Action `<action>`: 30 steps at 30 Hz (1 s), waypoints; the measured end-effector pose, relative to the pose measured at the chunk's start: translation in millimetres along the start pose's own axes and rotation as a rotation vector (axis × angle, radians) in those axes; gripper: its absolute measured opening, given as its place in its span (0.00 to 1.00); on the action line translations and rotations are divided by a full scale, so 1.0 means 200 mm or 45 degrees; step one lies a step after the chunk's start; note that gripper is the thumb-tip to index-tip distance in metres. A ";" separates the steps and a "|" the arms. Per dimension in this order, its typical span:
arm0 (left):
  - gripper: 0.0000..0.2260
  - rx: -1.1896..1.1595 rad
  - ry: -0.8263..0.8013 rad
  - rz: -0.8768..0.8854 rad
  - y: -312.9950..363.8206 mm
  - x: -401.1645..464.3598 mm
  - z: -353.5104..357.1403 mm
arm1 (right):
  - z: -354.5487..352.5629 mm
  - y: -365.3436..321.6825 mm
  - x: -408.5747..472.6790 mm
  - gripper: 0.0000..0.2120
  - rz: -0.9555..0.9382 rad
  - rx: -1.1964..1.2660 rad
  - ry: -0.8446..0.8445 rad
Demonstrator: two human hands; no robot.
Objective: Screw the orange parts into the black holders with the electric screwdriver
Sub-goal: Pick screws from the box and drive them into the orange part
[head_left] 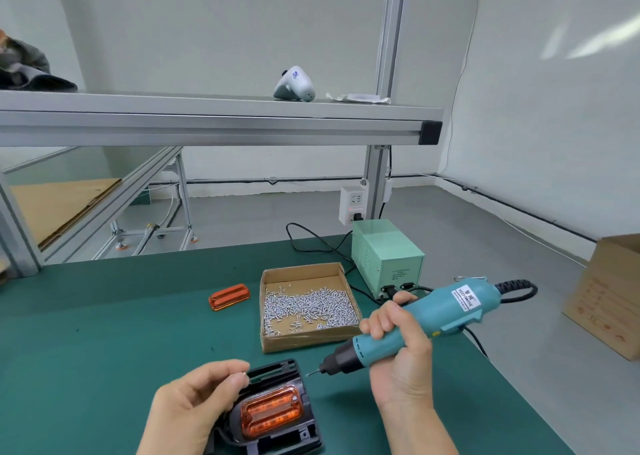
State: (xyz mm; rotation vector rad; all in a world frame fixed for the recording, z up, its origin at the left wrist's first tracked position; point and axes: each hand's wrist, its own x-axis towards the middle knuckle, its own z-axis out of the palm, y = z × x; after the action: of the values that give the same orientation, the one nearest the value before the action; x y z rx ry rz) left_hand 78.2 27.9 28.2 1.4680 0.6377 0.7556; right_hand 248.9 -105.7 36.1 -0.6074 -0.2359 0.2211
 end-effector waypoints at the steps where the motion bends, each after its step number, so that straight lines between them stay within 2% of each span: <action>1: 0.13 -0.012 0.017 0.005 0.00 -0.01 0.00 | 0.02 -0.01 -0.01 0.10 0.005 0.014 -0.003; 5: 0.12 -0.128 0.011 0.003 -0.01 -0.05 0.02 | 0.08 -0.08 -0.05 0.10 0.011 0.102 -0.058; 8: 0.06 -0.247 -0.076 -0.059 0.01 -0.09 0.06 | 0.13 -0.13 -0.09 0.08 -0.003 0.169 -0.132; 12: 0.05 -0.744 -0.154 -0.258 0.05 -0.15 0.08 | 0.19 -0.17 -0.17 0.08 -0.026 0.204 -0.221; 15: 0.06 -0.981 -0.199 -0.366 0.07 -0.19 0.09 | 0.22 -0.17 -0.23 0.10 -0.068 0.175 -0.257; 30: 0.05 -1.110 -0.202 -0.475 0.09 -0.28 0.10 | 0.29 -0.16 -0.35 0.10 -0.108 0.136 -0.359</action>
State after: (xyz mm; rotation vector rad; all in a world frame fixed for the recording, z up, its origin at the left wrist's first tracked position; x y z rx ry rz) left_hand 57.2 -28.5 41.8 0.5744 0.3618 0.5095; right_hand 171.1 -119.2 90.9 -0.4581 -0.5183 0.2353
